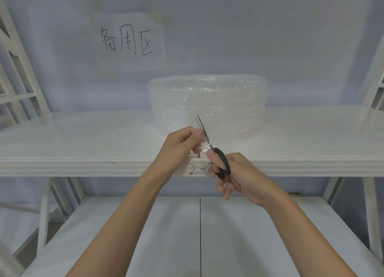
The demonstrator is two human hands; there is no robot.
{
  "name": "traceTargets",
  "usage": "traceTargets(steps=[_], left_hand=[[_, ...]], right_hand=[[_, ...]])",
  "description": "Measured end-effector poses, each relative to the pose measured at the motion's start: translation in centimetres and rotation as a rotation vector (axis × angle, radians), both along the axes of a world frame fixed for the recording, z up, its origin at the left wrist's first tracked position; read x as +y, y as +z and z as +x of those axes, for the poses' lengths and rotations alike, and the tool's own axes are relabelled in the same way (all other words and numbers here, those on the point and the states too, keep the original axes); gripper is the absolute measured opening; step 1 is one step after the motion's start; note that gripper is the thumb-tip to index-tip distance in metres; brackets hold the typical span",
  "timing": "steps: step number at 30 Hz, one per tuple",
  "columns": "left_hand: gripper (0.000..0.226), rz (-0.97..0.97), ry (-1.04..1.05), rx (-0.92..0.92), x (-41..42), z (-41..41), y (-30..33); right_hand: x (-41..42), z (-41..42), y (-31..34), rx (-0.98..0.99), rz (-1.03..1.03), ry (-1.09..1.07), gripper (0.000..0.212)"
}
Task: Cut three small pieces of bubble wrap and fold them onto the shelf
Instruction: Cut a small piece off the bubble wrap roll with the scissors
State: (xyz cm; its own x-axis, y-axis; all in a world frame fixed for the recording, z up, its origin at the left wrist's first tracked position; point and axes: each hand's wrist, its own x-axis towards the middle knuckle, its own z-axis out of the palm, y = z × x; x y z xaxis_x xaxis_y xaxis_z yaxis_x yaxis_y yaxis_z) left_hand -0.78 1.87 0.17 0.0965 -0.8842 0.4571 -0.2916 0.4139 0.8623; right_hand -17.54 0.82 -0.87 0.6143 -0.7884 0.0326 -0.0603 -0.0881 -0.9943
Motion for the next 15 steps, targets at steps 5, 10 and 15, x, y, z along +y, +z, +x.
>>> traceTargets(steps=[5, 10, 15], left_hand=[[0.033, -0.004, -0.019, -0.013, 0.17, 0.14, 0.00], [0.028, 0.000, -0.036, -0.015, 0.15, 0.41, -0.08], [0.029, -0.006, -0.071, -0.036, 0.27, 0.40, -0.17]], right_hand=[[-0.09, 0.09, -0.51, -0.057, 0.015, 0.014, 0.047], [-0.06, 0.14, -0.86, -0.061, 0.022, 0.031, 0.046], [0.02, 0.17, -0.22, -0.069, 0.041, 0.056, 0.052]])
